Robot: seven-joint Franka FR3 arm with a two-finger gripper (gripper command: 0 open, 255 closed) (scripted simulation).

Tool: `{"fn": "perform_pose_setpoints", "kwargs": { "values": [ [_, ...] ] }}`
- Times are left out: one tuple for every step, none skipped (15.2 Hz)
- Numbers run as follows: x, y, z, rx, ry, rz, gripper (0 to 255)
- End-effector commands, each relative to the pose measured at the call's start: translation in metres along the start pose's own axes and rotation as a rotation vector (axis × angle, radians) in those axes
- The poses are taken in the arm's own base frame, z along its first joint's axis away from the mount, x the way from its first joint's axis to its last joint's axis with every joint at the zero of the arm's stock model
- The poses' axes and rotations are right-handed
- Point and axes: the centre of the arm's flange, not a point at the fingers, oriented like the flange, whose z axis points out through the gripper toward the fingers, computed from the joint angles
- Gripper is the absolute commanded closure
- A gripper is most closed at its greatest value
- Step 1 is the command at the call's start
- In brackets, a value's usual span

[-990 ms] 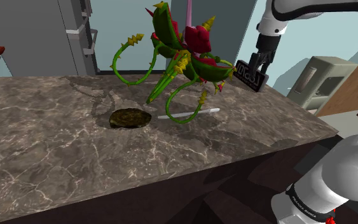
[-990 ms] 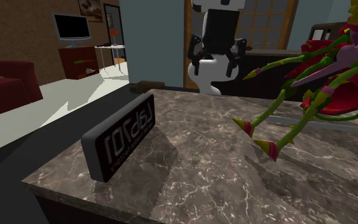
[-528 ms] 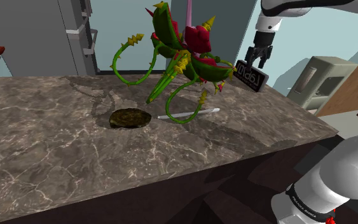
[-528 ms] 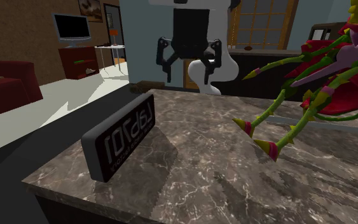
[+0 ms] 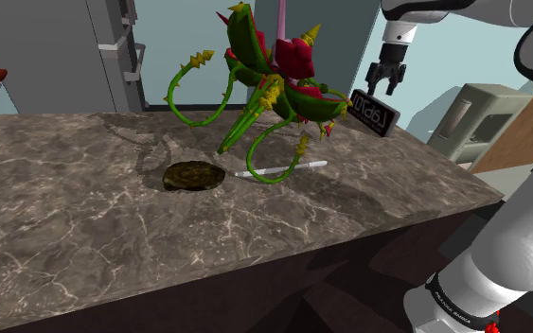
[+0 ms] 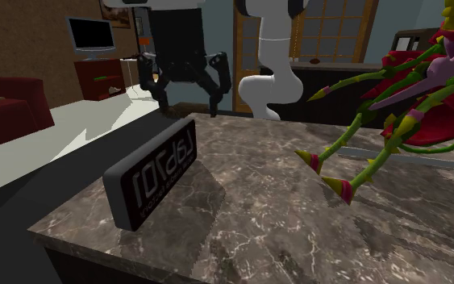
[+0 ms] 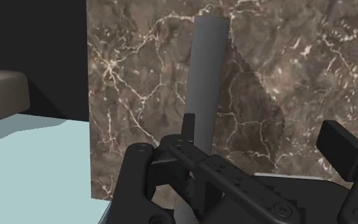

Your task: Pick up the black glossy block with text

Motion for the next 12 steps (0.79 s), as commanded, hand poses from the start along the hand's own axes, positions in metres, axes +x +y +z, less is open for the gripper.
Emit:
{"fn": "perform_pose_setpoints", "kwargs": {
  "values": [
    [0.019,0.023,0.002,0.014,-0.006,0.033,0],
    [0.027,0.035,0.003,0.021,-0.01,0.05,0],
    [0.035,0.046,0.003,0.027,-0.013,0.066,0],
    [0.035,0.046,0.008,0.027,-0.013,0.066,0],
    [0.036,0.046,0.013,0.027,-0.013,0.066,0],
    [0.037,0.046,0.018,0.027,-0.013,0.066,0],
    [0.038,0.046,0.024,0.027,-0.013,0.066,0],
    [0.038,0.046,0.029,0.027,-0.013,0.066,0],
    [0.039,0.046,0.034,0.027,-0.013,0.066,0],
    [0.04,0.046,0.039,0.027,-0.013,0.066,0],
    [0.04,0.046,0.042,0.027,-0.013,0.066,0],
    [0.04,0.046,0.042,0.027,-0.013,0.066,0]
  ]
}}
